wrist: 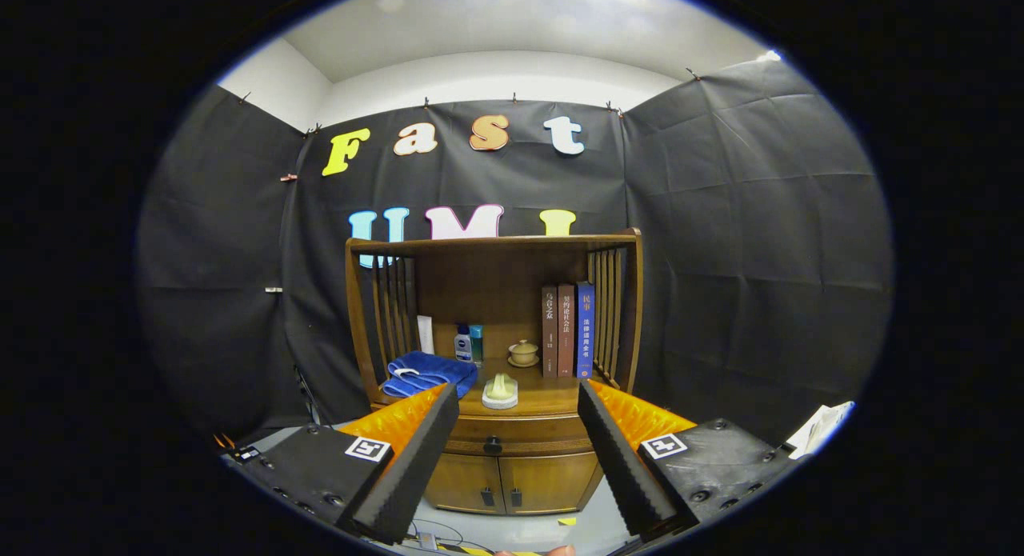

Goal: Pull open the drawer, take out the items inside it, and place them on the countertop above the cabinet.

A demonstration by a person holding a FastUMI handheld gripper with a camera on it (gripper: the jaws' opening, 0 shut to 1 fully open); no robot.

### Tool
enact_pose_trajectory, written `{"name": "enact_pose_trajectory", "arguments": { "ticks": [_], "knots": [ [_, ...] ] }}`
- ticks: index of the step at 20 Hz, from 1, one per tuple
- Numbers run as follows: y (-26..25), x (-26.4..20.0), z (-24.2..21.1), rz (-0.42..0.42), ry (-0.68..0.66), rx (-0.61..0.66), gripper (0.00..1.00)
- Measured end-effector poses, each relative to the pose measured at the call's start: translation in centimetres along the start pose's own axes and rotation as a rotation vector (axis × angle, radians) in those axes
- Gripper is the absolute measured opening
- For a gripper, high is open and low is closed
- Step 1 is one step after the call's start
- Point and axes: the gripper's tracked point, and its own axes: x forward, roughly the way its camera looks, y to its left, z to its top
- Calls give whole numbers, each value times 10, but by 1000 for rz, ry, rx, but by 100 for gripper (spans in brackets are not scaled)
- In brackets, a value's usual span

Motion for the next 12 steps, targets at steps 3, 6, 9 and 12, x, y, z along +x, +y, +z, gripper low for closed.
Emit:
{"name": "enact_pose_trajectory", "arguments": {
  "ticks": [3,6,9,12],
  "knots": [
    [1,-1,-1,3,2,-2,98],
    [0,0,-2,1,4,-3,98],
    [1,0,-2,4,3,-2,98],
    [2,-1,-3,6,6,-8,98]
  ]
}}
